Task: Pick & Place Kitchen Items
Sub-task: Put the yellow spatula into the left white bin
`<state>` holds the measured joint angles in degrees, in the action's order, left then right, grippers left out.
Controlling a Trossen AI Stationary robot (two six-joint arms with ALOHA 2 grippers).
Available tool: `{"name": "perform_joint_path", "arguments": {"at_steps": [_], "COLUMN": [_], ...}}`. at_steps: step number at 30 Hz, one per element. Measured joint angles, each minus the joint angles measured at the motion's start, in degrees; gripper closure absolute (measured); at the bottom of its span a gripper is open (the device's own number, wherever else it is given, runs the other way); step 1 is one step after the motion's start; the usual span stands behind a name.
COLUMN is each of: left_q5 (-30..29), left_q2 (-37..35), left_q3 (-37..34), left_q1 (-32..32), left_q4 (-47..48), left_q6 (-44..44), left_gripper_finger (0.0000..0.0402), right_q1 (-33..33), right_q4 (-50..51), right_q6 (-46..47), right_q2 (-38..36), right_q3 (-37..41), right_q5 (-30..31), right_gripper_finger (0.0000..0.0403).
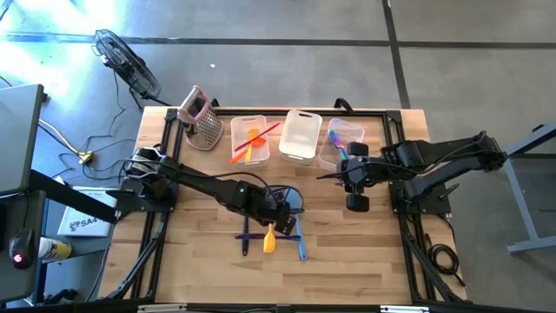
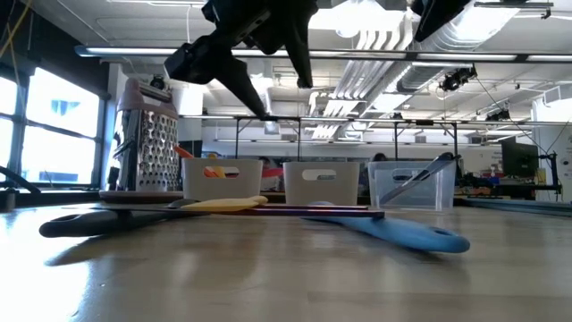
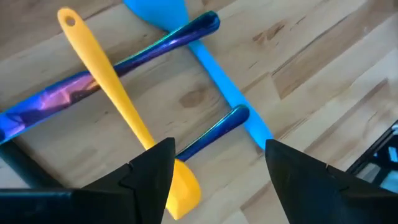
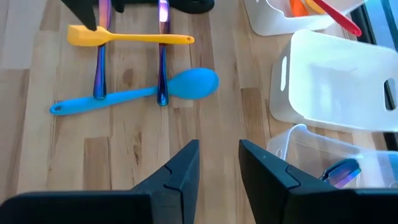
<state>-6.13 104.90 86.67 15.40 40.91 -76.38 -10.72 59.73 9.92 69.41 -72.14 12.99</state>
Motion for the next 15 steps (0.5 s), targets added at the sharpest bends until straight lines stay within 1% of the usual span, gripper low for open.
{"name": "perform_joint_path", "arguments": {"at_steps": [7,11,13,15], "left_q5": [0.7,0.2,-1.2,-2.6], "left_q2": [0.0,0.0,0.0,0.0], "left_q3": [0.0,0.0,0.6,2.1], "left_q1": [0.0,0.0,0.0,0.0], "left_q4": [-3.2,-9.6,-12.7,-14.1], "left_q6": [-5.7,-7.2,-7.9,-7.8], "left_gripper_finger": [0.0158,0.0158,0.0158,0.0158], "right_q1": [0.0,0.0,0.0,0.0], "right_q4": [0.1,3.3,5.2,6.2], "right_q6": [-5.9,-8.6,-9.7,-10.6], "right_q2": [0.0,0.0,0.0,0.0], "right_q3": [0.0,0.0,0.0,0.0], "right_q5": [-0.4,-6.0,-9.0,-10.5], "right_gripper_finger": [0.0298,0.0298,0.0298,0.0298]}}
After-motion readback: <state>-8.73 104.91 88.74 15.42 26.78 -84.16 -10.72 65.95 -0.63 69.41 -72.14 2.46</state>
